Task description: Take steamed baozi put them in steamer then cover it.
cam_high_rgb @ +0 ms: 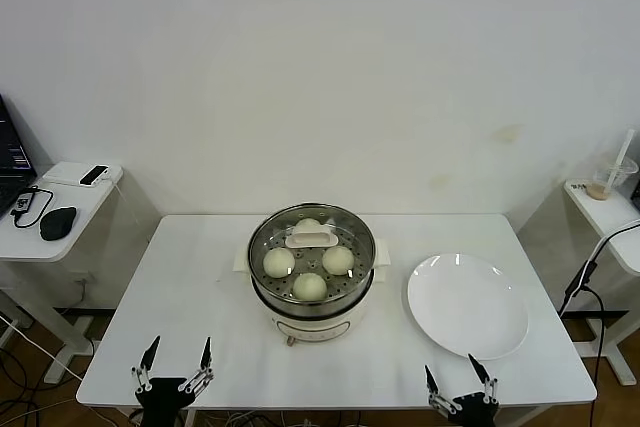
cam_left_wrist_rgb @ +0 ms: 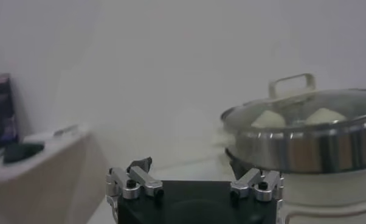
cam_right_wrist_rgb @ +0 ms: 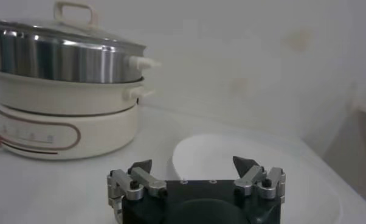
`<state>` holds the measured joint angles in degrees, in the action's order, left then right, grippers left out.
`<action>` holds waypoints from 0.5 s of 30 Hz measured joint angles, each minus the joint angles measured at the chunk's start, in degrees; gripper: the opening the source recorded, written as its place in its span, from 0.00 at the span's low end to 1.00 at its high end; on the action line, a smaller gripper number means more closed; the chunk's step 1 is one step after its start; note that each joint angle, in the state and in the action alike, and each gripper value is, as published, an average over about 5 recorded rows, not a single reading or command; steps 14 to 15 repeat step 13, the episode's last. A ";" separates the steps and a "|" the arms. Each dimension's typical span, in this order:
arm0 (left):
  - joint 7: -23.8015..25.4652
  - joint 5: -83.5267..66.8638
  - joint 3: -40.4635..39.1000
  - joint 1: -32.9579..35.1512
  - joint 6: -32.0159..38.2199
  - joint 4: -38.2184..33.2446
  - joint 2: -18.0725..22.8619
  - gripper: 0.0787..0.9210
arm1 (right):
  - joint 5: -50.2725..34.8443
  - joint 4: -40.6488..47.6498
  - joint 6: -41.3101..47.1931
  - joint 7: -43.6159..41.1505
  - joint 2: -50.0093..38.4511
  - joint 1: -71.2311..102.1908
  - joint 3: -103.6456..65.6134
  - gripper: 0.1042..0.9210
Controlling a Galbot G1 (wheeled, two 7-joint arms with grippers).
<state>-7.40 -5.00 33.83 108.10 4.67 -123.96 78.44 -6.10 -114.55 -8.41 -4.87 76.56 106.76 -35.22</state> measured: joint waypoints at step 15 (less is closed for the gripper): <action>0.02 -3.27 0.50 4.55 0.38 -0.01 0.38 0.88 | -1.98 -3.52 2.12 1.79 -1.25 3.94 2.20 0.88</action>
